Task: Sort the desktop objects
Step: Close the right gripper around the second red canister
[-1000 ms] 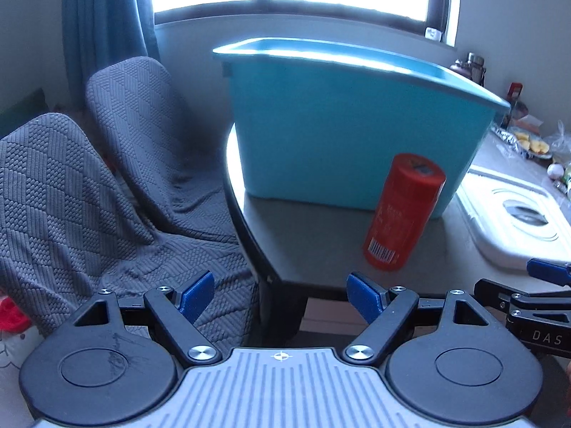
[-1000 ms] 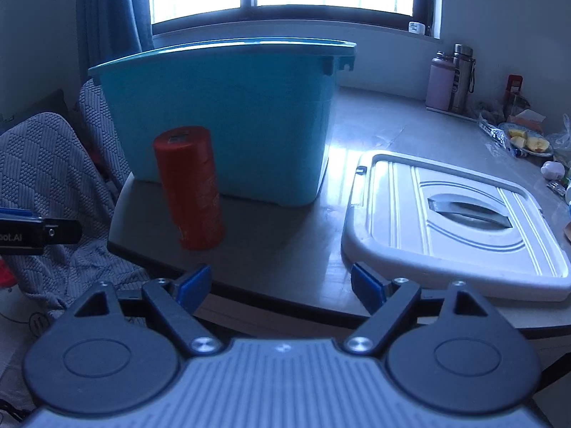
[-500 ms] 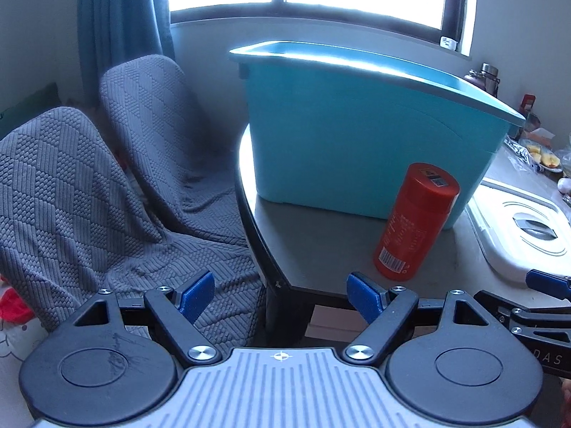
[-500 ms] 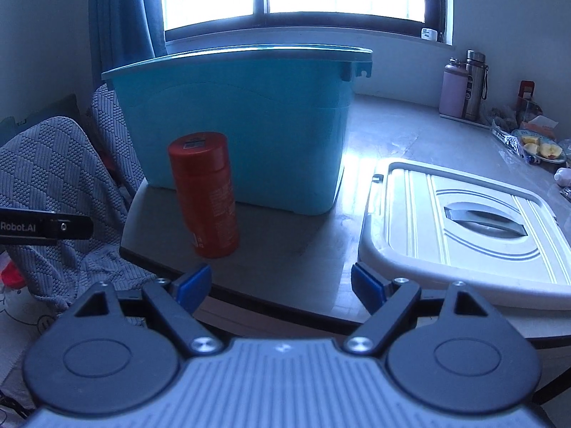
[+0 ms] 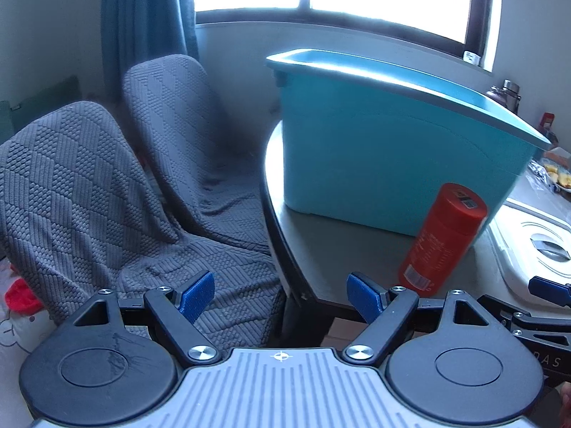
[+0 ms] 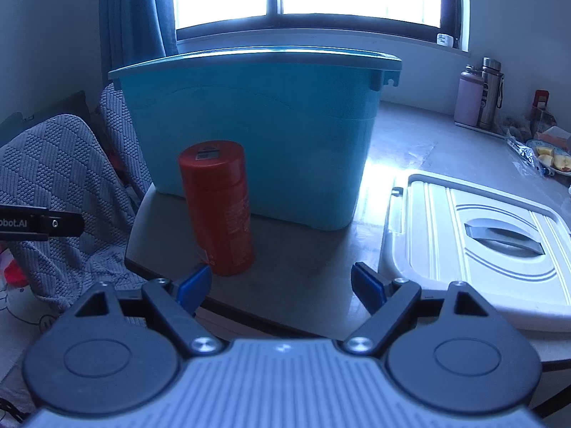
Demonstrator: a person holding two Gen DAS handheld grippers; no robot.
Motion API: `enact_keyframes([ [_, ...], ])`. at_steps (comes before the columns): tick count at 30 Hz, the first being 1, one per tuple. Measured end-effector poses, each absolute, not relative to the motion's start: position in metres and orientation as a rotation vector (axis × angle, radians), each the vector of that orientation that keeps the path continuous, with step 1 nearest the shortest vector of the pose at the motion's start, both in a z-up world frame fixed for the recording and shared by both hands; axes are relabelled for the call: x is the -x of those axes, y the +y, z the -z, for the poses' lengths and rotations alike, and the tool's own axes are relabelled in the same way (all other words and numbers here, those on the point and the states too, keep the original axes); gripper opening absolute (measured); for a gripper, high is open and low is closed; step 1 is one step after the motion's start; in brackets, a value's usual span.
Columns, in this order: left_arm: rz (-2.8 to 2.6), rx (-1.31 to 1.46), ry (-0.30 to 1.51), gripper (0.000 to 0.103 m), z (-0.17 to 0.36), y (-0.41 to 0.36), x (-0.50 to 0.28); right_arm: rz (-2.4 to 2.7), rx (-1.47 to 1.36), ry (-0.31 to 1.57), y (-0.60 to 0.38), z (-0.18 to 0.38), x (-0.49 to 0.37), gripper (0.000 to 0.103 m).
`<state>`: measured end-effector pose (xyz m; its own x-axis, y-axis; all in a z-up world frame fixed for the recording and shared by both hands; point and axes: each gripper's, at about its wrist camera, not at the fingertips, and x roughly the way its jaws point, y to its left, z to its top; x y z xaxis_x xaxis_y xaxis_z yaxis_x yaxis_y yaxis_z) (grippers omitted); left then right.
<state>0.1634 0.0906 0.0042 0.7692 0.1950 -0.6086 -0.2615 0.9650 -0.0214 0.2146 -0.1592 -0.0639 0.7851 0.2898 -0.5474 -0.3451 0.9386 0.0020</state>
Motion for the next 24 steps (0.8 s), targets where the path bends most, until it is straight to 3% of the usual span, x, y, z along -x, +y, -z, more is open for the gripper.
enact_keyframes([
  [24, -0.328, 0.137, 0.653, 0.083, -0.003, 0.12, -0.189, -0.428, 0.127, 0.583, -0.125, 0.067, -0.252, 0.085],
])
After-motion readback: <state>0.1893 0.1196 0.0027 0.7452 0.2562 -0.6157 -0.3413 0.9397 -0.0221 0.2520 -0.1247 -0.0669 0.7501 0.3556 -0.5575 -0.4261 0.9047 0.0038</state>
